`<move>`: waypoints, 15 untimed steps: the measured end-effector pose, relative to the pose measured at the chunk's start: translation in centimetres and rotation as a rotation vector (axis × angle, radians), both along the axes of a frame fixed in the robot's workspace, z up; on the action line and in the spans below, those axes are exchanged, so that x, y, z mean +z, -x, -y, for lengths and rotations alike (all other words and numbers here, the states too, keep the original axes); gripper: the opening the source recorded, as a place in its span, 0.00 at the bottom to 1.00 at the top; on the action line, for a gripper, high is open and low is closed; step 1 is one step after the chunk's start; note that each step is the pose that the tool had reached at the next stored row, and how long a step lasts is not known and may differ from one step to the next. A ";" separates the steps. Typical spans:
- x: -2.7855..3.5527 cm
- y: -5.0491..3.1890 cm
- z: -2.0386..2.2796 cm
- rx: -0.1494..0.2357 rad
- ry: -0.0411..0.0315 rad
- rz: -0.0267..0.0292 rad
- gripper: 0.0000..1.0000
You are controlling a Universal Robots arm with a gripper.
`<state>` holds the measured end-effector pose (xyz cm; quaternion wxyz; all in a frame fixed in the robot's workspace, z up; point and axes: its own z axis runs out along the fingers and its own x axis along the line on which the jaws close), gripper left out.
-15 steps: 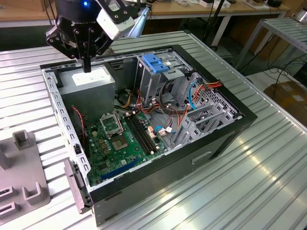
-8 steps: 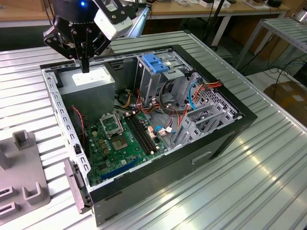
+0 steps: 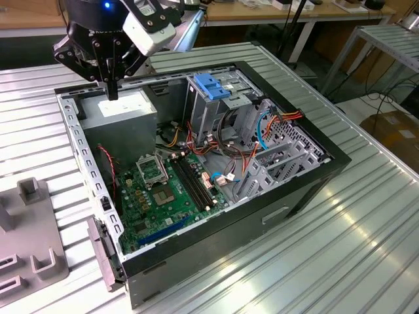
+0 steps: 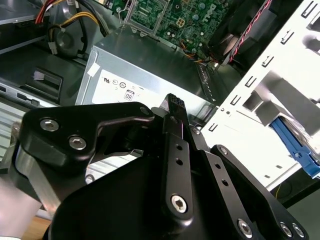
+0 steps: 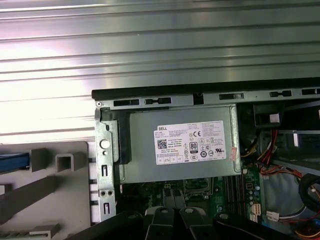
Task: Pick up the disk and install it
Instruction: 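Reach for the disk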
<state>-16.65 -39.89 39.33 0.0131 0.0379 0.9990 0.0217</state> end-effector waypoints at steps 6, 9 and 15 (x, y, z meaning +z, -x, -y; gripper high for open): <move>0.00 0.27 0.00 0.000 0.0000 0.0000 0.10; 0.00 0.37 0.00 0.000 0.0000 -0.0001 0.10; 0.00 0.55 0.00 0.000 0.0000 0.0000 0.10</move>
